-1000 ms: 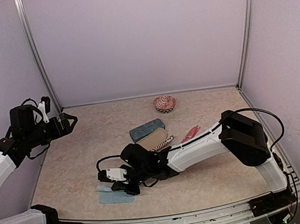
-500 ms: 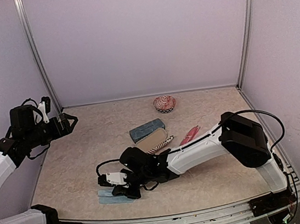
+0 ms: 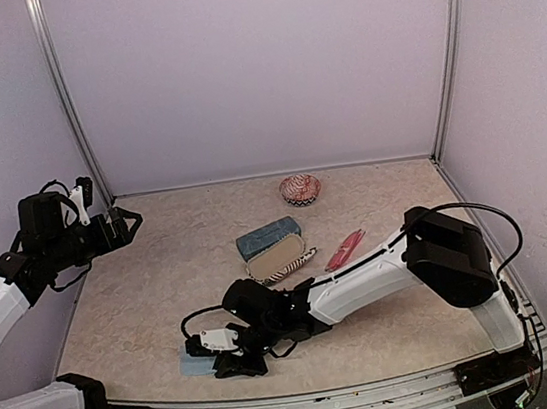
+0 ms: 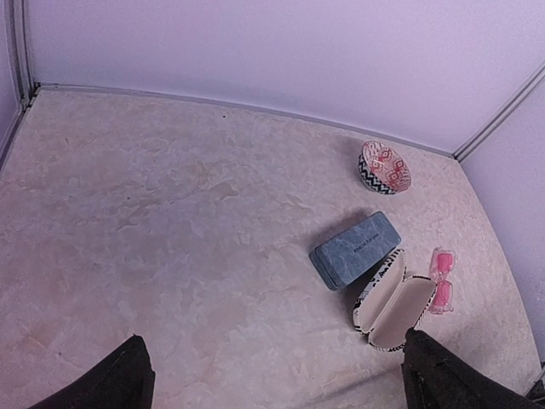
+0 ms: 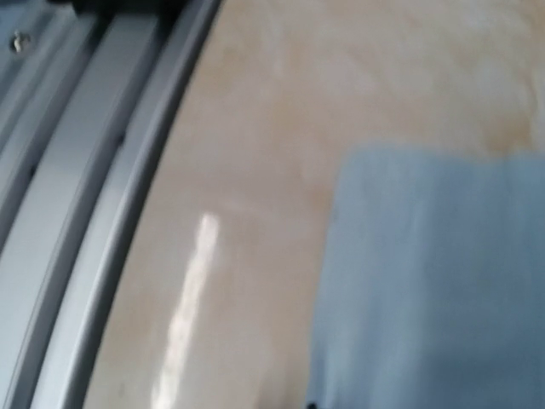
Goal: Organize the sunglasses
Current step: Fold the glasses cleaning cloth at the center of the board, then pick up the folded cleaning cloth from the center of the board.
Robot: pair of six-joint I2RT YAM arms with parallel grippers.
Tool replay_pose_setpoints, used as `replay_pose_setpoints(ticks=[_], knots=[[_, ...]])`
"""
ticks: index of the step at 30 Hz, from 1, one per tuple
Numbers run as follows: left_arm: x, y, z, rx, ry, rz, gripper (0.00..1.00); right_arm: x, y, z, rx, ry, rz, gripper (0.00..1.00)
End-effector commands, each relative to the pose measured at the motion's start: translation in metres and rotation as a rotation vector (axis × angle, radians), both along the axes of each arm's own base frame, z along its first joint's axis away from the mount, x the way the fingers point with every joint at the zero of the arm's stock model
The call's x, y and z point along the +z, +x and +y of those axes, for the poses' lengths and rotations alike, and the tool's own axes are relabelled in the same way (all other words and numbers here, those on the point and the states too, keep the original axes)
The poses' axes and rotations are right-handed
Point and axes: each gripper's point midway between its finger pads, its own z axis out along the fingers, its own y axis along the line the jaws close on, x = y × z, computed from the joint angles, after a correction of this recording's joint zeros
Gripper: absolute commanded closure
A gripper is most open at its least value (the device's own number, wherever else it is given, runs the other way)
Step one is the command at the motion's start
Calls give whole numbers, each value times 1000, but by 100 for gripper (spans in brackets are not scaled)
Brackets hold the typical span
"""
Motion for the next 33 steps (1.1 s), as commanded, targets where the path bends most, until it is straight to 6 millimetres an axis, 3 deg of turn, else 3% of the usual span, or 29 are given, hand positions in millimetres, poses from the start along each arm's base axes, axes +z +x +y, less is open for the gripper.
replay_pose_setpoints(ticks=[1, 7, 13, 18, 33], knots=[[5, 1, 1, 2, -13, -26, 1, 36, 9, -9, -82, 42, -66, 83], [3, 2, -1, -4, -15, -20, 1, 46, 59, -34, -350, 10, -87, 78], [2, 2, -1, -7, -15, -14, 1, 33, 78, -51, -446, -29, -24, 70], [-1, 3, -2, -10, -14, -7, 1, 18, 81, -49, -471, -65, 47, 66], [-2, 3, -3, -18, -17, -1, 1, 1, 62, -32, -399, -87, 183, 64]])
